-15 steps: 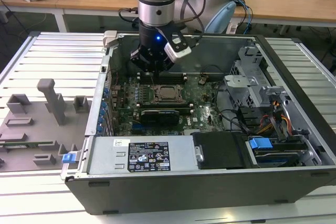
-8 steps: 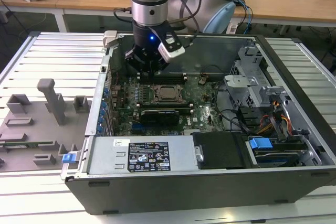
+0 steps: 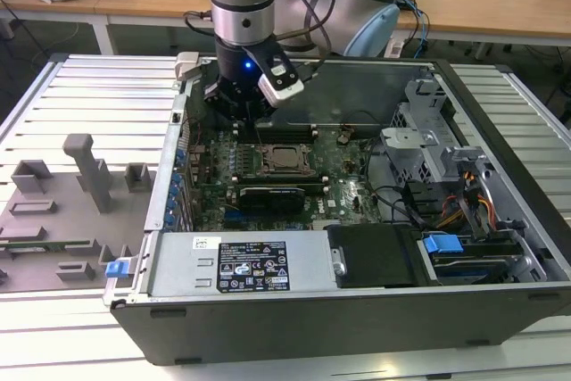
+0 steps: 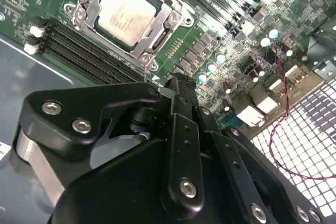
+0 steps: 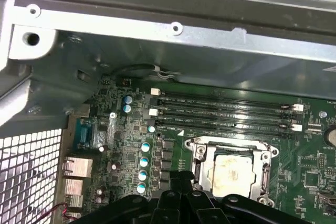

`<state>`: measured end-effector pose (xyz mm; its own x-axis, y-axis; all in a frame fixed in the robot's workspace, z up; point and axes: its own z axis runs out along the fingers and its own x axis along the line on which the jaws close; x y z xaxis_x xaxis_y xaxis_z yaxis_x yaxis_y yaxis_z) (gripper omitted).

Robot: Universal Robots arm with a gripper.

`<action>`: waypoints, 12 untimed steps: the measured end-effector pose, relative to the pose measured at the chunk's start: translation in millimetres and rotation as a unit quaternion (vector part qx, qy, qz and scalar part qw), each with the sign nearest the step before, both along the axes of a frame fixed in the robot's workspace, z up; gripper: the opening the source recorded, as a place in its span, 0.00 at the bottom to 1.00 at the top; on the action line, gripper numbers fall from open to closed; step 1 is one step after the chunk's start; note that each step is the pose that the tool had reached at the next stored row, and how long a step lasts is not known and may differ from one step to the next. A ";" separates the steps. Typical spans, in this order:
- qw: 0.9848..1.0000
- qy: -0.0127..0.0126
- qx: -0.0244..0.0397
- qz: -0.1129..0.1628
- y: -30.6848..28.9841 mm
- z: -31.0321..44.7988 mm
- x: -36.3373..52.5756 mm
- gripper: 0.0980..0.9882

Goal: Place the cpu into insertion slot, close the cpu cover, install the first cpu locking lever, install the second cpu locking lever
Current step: 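Install the first cpu locking lever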

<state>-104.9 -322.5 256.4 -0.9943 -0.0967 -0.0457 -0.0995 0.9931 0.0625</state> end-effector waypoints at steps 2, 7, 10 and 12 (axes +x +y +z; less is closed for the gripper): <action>1.000 0.000 0.000 0.000 0.0 -0.1 -0.3 0.01; 1.000 -0.001 0.027 0.000 0.0 -1.3 -3.8 0.01; 0.999 -0.003 0.052 0.000 0.0 -1.8 -6.4 0.01; 0.998 -0.003 0.068 0.000 0.0 -2.0 -7.8 0.01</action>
